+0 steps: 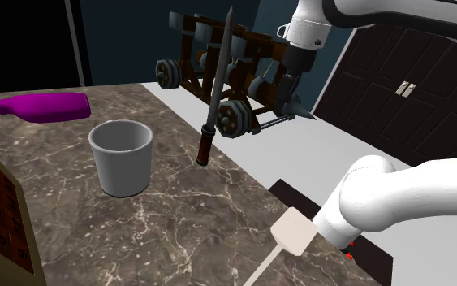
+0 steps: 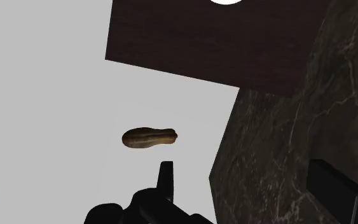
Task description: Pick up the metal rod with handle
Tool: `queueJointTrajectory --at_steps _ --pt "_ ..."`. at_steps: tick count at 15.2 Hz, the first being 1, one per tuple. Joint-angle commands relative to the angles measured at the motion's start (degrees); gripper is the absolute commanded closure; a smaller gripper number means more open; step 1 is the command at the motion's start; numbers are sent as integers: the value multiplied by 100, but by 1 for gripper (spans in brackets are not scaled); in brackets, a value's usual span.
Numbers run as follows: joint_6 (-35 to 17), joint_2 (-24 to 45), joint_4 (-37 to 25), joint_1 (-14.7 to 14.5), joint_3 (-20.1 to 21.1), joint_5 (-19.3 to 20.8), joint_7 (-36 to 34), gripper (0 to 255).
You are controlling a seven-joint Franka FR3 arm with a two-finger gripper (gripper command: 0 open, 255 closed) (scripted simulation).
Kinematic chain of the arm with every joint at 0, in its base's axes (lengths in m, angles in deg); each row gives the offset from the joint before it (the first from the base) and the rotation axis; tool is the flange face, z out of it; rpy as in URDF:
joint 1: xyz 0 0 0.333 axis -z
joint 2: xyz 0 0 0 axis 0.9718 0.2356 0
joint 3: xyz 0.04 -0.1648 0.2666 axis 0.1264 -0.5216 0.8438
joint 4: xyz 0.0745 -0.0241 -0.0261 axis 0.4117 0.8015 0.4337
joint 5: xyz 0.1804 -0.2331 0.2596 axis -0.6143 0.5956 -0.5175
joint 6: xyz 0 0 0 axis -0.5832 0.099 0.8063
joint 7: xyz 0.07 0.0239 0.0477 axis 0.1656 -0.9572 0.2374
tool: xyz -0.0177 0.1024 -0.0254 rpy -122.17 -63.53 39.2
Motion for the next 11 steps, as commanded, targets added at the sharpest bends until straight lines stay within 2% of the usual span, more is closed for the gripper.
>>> queueJointTrajectory --at_steps 1,11 --pt "0 0 0 0 0 0 0 0" --pt "-1389 -119 265 -867 643 -1037 -72 0"
